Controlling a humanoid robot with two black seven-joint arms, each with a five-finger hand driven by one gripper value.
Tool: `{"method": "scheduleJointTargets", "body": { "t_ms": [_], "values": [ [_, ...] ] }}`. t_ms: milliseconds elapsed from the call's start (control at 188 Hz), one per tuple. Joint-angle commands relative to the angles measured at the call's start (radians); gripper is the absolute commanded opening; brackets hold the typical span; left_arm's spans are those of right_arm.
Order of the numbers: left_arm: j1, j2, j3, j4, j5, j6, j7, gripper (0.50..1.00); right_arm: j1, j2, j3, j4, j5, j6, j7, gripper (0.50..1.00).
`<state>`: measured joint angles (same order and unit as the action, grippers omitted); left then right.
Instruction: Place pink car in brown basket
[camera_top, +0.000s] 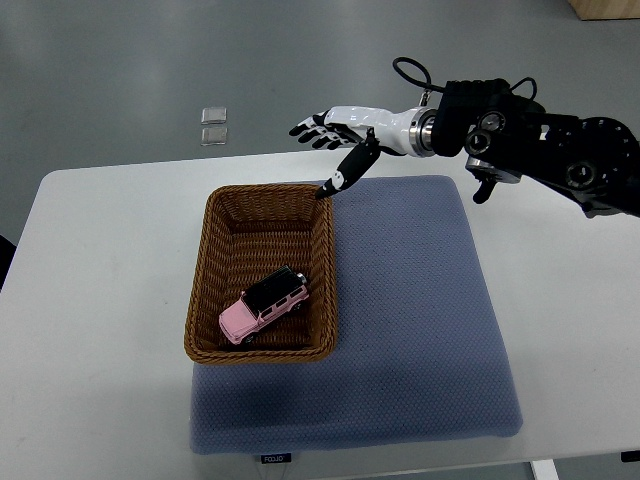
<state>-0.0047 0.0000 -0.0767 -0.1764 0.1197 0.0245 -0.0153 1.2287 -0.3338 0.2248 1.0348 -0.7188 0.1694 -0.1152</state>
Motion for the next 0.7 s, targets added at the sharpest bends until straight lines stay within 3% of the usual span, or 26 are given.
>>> {"method": "scheduleJointTargets", "body": {
  "t_ms": [0,346,696],
  "values": [
    [0.0,0.0,0.0,0.0,0.0,0.0,0.0,1.0,-0.087,-0.014,0.128,-0.028,0.038,-0.002,0.003,0.899],
    [0.0,0.0,0.0,0.0,0.0,0.0,0.0,1.0,-0.337,0.019,0.574,-0.124,0.15,-0.001,0.072,0.901],
    [0.0,0.0,0.0,0.0,0.0,0.0,0.0,1.0,-0.495,0.047,0.736,-0.262,0.44,0.001,0.121,0.903]
  ]
}}
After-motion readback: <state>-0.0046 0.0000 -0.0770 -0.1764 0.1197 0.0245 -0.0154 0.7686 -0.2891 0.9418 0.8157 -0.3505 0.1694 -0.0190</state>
